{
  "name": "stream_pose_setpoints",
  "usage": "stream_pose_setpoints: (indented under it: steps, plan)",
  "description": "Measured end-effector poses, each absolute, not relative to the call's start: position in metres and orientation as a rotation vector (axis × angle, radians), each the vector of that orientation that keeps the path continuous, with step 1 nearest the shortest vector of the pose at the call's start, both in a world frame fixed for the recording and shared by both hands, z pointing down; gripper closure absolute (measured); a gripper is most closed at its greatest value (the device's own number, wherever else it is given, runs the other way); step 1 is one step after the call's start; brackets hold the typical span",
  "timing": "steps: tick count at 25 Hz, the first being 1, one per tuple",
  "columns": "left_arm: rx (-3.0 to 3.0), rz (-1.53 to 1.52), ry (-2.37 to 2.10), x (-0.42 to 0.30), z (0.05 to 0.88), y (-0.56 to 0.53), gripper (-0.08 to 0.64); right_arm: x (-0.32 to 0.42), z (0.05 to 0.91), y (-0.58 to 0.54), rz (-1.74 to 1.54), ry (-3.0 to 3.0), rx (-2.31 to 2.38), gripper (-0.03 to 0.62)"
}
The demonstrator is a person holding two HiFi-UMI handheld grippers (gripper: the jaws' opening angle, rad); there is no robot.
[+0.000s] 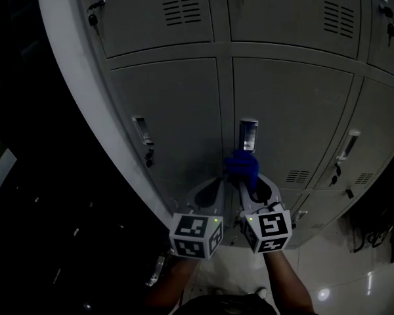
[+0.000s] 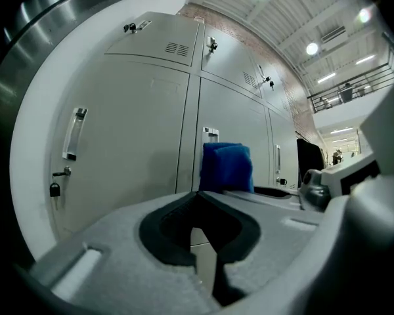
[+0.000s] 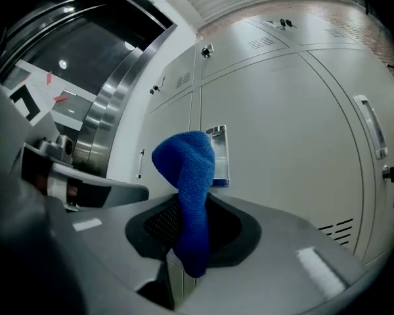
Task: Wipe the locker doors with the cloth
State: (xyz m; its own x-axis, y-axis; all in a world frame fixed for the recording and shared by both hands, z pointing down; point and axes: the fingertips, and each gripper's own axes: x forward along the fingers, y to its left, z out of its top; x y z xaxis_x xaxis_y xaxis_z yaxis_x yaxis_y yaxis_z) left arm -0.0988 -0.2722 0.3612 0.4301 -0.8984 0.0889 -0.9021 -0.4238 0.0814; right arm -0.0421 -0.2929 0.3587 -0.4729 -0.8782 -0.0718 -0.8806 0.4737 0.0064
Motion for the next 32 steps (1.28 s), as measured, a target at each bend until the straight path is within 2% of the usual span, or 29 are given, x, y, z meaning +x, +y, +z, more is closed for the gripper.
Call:
stream_pose_setpoints:
  steps: [10, 32]
  plan:
    - [2.577, 0.055, -1.566, -0.082, 0.366, -0.278, 0.557, -0.025, 0.366, -0.295, 0.081, 2.627, -1.591, 0.512]
    - [2.66, 0.053, -1.381, 0.037, 0.369, -0.288, 0.557, 0.135, 0.378, -0.3, 0.059, 2.461, -1.906, 0.514]
